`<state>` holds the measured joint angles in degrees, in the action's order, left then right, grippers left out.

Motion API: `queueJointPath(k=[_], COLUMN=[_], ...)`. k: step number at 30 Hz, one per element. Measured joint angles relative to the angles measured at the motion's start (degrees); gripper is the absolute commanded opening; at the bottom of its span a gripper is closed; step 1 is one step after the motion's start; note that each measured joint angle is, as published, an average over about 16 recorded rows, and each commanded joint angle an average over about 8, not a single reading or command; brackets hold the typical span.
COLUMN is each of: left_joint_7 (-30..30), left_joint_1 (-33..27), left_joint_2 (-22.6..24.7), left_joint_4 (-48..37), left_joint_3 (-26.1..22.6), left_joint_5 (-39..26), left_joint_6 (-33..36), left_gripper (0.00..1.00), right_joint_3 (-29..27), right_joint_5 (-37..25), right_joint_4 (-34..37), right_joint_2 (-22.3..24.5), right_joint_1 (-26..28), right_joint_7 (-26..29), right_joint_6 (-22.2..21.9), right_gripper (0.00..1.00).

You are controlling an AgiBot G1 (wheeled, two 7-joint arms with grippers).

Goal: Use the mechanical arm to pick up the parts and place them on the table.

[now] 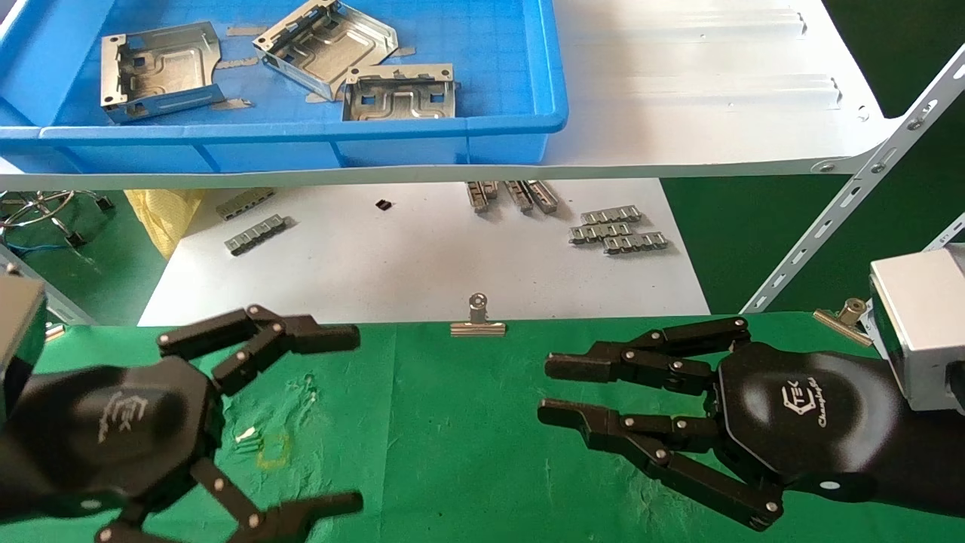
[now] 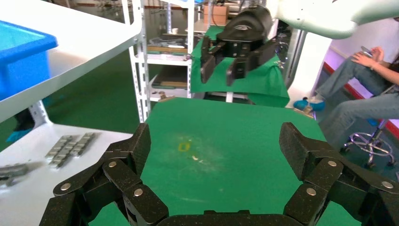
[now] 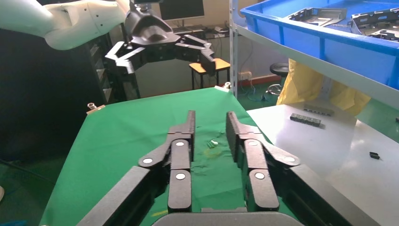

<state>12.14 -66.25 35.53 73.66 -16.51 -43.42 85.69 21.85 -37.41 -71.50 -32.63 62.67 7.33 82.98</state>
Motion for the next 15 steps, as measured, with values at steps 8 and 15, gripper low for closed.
queueJointPath(k=[8,15], left_joint_7=[2.13,0.41], left_joint_1=[-14.11,-29.47], left_joint_2=[4.39,12.99], left_joint_4=[-6.94,-24.19], left_joint_3=[-2.69,-6.97], left_joint_5=[-6.82,-16.89], left_joint_6=[-0.70,-4.37], left_gripper=[1.00,1.00], right_joint_3=[0.00,0.00], right_joint_5=[0.00,0.00], right_joint_4=[0.00,0.00], right_joint_2=[0.00,0.00], right_joint_1=[0.00,0.00], right_joint_7=[0.00,0.00], right_joint_6=[0.00,0.00], right_gripper=[0.00,0.00])
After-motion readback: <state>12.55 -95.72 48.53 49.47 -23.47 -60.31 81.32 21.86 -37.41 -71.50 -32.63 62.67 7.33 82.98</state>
